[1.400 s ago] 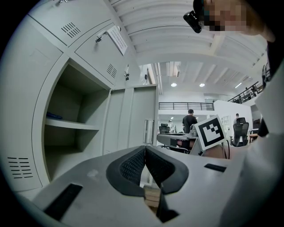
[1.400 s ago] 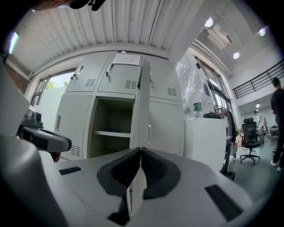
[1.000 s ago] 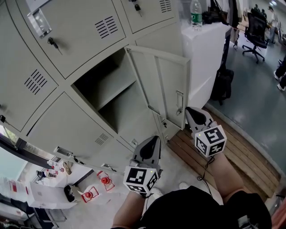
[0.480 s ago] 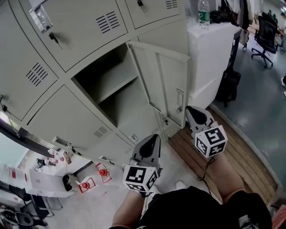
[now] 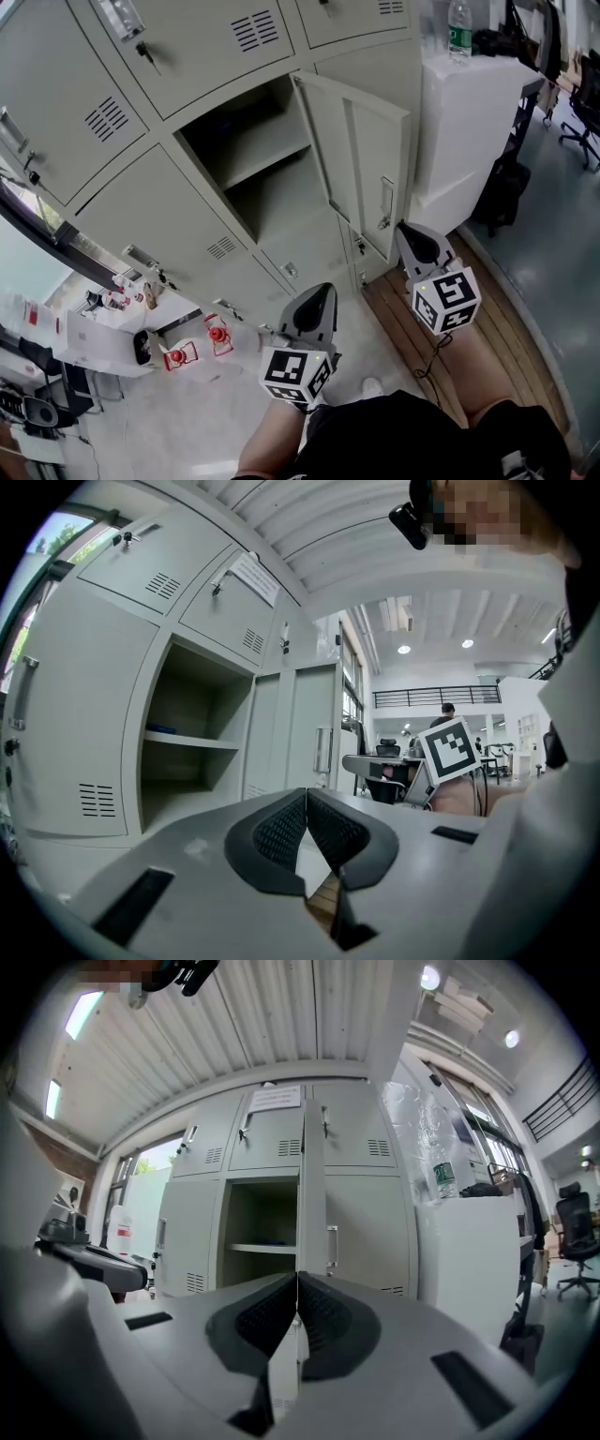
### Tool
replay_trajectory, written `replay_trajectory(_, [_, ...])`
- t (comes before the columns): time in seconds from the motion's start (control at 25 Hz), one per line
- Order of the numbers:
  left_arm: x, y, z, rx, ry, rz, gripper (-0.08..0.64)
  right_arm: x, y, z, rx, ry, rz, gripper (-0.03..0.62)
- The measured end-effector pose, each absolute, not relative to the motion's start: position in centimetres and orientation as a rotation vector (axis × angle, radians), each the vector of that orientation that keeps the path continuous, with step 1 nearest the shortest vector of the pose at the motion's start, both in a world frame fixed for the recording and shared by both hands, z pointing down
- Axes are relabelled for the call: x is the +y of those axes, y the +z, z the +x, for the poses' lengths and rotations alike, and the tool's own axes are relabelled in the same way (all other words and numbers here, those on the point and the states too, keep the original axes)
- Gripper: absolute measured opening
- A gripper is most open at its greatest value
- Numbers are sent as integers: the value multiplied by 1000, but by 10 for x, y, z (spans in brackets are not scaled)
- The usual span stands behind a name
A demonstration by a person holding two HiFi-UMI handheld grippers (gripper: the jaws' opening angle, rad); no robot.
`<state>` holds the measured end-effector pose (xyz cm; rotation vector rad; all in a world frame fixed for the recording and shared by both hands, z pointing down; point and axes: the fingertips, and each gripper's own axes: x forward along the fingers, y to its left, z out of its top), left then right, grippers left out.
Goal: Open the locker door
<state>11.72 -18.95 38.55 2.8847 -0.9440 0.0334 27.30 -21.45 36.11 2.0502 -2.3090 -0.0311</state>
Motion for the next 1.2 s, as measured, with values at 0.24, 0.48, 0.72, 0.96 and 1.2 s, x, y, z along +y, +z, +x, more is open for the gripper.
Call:
replay_trajectory(0.24, [-183,384,93,-1022,27,2862,17,-211,365,227,-2417,-7,1923,55])
replay_trajectory(0.48, [-172,384,52,-1066,24,2835,17,-204,369,166,-2506,38,1806,54])
replay_trajectory(0.72, [-163,385,-6,-1100,21,2810,17,-193,372,98,-2548,79,1744,54])
replay_trajectory(0.96, [-143,395,-54,-1100,25,2793,17,-170,382,47,-2556,133,1726,54])
replay_trajectory(1.2, [-122,407,-85,-1098,18,2791,17,-140,393,11,-2538,165,1718,54])
